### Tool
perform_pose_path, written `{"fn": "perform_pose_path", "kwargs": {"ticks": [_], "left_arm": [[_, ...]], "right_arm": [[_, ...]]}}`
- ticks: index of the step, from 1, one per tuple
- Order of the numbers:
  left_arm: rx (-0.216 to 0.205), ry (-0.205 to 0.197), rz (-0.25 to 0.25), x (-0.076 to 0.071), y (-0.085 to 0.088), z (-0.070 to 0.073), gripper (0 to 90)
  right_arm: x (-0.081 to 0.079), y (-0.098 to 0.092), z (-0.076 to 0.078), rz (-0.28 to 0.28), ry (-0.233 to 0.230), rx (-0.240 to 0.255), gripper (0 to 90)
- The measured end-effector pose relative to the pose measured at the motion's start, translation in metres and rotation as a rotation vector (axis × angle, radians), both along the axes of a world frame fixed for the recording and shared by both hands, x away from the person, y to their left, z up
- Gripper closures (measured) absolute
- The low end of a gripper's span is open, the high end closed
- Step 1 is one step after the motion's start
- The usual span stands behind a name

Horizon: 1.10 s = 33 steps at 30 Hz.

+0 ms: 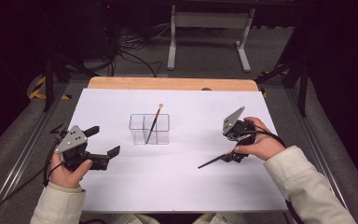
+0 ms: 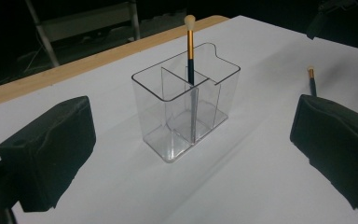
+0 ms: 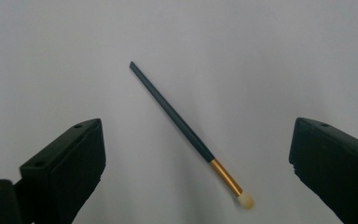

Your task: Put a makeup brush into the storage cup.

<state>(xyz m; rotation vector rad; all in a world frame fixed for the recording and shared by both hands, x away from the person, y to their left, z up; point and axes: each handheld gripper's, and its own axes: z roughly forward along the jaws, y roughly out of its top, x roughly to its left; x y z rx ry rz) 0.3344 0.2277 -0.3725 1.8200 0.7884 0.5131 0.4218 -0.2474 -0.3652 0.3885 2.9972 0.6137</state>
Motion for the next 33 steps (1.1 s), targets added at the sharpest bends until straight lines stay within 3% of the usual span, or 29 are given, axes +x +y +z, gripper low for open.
{"fn": "perform_pose_path", "kwargs": {"ticks": [10,23,33], "left_arm": [[0.003,0.000,0.002,0.000,0.000,0.000,1.0],[0.008,0.005,0.000,-0.002,-0.001,-0.001,1.0],[0.016,0.002,0.007,-0.005,0.003,-0.002,1.0]], "right_arm": [[0.000,0.008,-0.006,0.051,0.015,-0.063,5.0],[0.003,0.014,-0.018,0.053,0.017,-0.069,8.2],[0.003,0.021,-0.030,0.078,0.017,-0.105,15.6]]}}
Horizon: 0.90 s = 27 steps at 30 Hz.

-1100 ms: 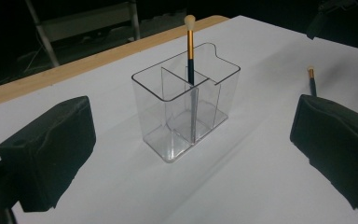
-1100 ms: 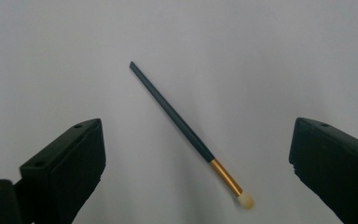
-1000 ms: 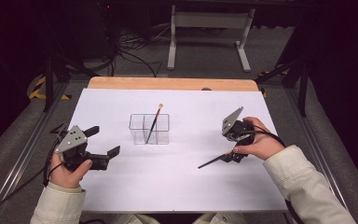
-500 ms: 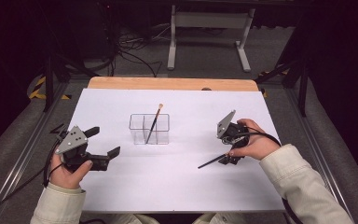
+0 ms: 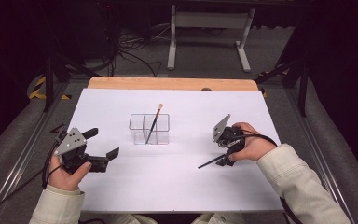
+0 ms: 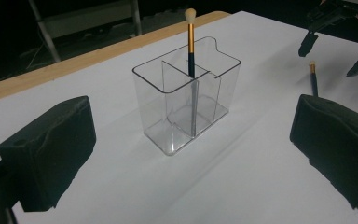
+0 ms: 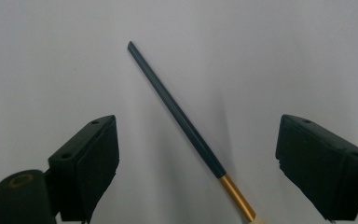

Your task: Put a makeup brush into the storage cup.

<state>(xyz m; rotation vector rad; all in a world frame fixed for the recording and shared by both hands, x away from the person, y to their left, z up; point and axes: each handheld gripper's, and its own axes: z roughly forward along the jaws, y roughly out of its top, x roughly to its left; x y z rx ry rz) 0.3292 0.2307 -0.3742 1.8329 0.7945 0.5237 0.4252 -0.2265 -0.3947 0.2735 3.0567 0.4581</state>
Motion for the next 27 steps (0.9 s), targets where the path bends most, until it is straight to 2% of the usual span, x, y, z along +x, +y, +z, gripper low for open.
{"fn": "perform_pose_path", "kwargs": {"ticks": [2,10,19,23,27], "left_arm": [[-0.005,0.004,0.004,-0.001,0.000,0.000,1.0],[-0.003,0.007,0.001,0.000,-0.001,-0.001,1.0],[0.001,0.013,-0.008,0.002,-0.002,-0.001,1.1],[0.003,0.011,-0.013,0.002,-0.003,-0.001,1.1],[-0.015,0.012,-0.012,0.003,-0.004,-0.002,1.1]], "right_arm": [[0.002,0.001,-0.003,0.011,0.001,-0.026,18.2],[0.003,0.001,-0.008,0.029,0.020,-0.065,24.7],[0.006,-0.002,-0.013,0.031,0.027,-0.077,36.5],[0.006,-0.003,-0.016,0.045,0.028,-0.092,42.8],[0.007,-0.004,-0.019,0.069,0.042,-0.113,47.5]]}}
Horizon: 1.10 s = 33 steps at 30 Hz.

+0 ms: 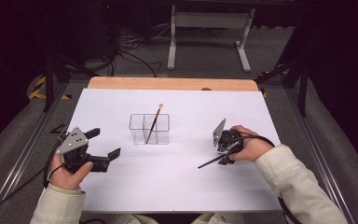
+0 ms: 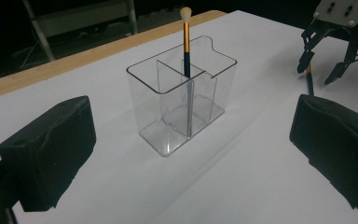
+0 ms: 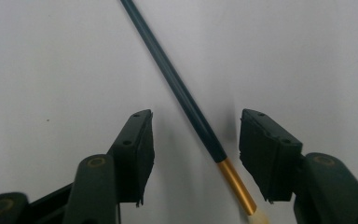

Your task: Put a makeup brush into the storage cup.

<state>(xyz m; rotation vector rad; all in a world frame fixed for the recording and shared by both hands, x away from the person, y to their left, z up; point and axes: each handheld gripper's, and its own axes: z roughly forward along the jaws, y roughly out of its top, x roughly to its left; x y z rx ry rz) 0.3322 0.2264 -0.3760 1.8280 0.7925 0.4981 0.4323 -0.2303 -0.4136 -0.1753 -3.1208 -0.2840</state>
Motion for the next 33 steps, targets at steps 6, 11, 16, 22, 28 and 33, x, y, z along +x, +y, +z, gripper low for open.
{"fn": "perform_pose_path", "kwargs": {"ticks": [6,11,16,22,28,33], "left_arm": [[0.009,0.001,-0.004,0.0005,-0.0005,0.0000,1.1],[-0.003,0.001,-0.002,0.0003,-0.0015,0.0001,1.5],[-0.012,-0.003,0.002,-0.0001,-0.0022,0.0006,1.8],[-0.008,-0.003,0.004,0.0001,-0.0016,0.0007,1.8],[-0.006,-0.005,0.005,0.0002,-0.0016,0.0008,1.8],[0.001,0.000,0.002,0.0000,-0.0030,0.0003,1.8]], "right_arm": [[-0.0003,-0.0003,-0.0027,0.022,0.004,-0.019,54.5],[-0.0002,-0.0001,-0.0033,0.038,-0.002,-0.028,61.2],[0.0007,-0.0002,-0.0036,0.063,-0.011,-0.036,68.5],[-0.0015,0.0009,-0.0032,0.088,-0.013,-0.052,76.6],[-0.0031,0.0021,-0.0030,0.107,-0.003,-0.062,83.2],[-0.0037,0.0032,-0.0031,0.115,0.002,-0.064,83.3]]}}
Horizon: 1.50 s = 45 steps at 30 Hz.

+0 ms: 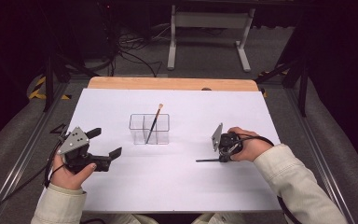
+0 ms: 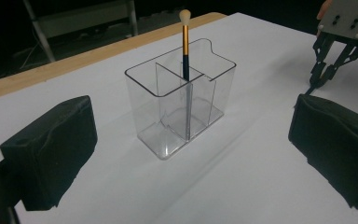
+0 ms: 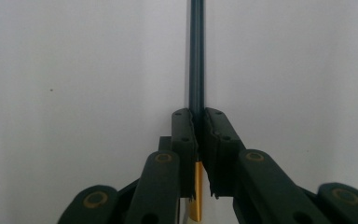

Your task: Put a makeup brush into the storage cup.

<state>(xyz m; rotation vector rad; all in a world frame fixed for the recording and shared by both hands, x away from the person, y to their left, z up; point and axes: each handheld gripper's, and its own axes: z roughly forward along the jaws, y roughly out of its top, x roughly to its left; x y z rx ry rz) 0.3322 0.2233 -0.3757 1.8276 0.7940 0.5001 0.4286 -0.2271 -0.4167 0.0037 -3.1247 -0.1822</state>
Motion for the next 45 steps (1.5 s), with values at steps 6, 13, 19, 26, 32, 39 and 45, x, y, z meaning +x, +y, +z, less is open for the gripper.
{"fn": "perform_pose_path", "kwargs": {"ticks": [6,13,19,26,32,39,45], "left_arm": [[-0.003,-0.004,0.004,0.000,-0.001,0.001,1.8],[-0.012,-0.009,-0.005,0.000,-0.005,0.002,2.1],[-0.011,-0.007,-0.026,0.000,-0.009,0.004,2.7],[0.000,0.014,-0.072,0.000,-0.019,0.004,3.2],[0.003,0.012,-0.098,0.000,-0.024,0.005,3.7],[0.000,-0.001,-0.134,-0.003,-0.033,0.007,4.2],[0.010,-0.003,-0.168,-0.003,-0.042,0.007,5.3]], "right_arm": [[-0.002,0.002,0.003,0.013,-0.012,0.006,83.3],[-0.004,0.004,0.016,0.037,-0.045,0.023,83.3],[-0.011,0.012,0.034,0.085,-0.082,0.030,83.3],[-0.022,0.025,0.050,0.163,-0.115,0.029,83.3],[-0.031,0.037,0.061,0.213,-0.133,0.030,83.4],[-0.037,0.047,0.070,0.246,-0.146,0.035,83.3],[-0.042,0.056,0.076,0.276,-0.153,0.037,83.4]]}}
